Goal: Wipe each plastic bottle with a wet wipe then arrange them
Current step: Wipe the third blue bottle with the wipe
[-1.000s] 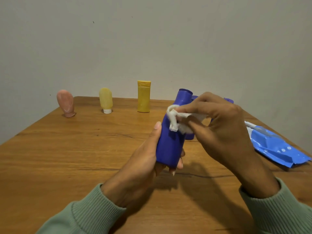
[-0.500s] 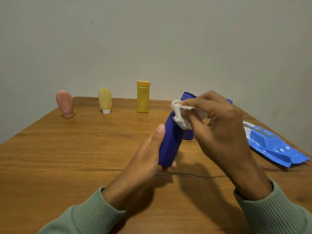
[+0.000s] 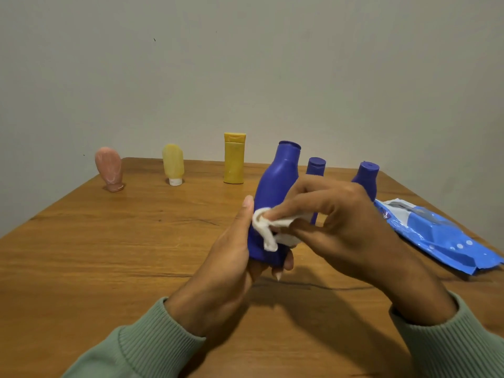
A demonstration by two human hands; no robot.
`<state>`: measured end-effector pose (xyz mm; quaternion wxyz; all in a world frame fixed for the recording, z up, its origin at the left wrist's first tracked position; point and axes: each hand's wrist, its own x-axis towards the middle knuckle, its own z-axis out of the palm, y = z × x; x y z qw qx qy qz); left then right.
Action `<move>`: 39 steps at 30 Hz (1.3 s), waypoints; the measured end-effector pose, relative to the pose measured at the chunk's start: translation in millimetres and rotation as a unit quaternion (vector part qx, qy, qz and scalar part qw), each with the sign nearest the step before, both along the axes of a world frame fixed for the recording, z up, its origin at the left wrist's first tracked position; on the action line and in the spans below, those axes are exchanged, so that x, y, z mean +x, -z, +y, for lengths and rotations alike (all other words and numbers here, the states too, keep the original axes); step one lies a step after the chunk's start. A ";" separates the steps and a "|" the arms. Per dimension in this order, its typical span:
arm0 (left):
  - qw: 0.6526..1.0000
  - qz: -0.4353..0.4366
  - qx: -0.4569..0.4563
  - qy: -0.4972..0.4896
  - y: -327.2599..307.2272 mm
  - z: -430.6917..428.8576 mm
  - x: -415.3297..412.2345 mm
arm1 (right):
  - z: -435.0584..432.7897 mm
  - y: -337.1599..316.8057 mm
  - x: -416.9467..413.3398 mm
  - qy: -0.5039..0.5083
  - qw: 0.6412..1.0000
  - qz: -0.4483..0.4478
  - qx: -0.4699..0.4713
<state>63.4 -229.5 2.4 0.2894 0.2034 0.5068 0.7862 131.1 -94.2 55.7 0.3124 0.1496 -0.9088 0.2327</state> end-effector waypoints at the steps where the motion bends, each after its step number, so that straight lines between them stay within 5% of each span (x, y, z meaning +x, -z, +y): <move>1: 1.000 -0.005 0.010 0.023 -1.5 -2.1 0.1 | 2.6 0.3 -0.8 0.009 0.999 0.027 -0.016; 6: 0.997 -0.031 0.033 0.067 -3.5 -4.3 -0.7 | 3.3 5.2 -4.6 0.084 0.990 0.097 -0.049; 17: 0.980 -0.169 0.101 -0.004 -9.4 -2.3 -0.7 | -1.8 -8.3 6.4 -0.035 0.993 -0.110 -0.021; 22: 0.989 -0.124 0.081 0.010 -9.6 -3.5 -3.5 | 11.4 -18.7 12.0 -0.028 0.986 -0.136 -0.093; 39: 1.000 -0.017 0.010 -0.020 -4.4 -7.4 -4.8 | 9.8 -20.1 14.8 -0.022 0.981 -0.174 -0.080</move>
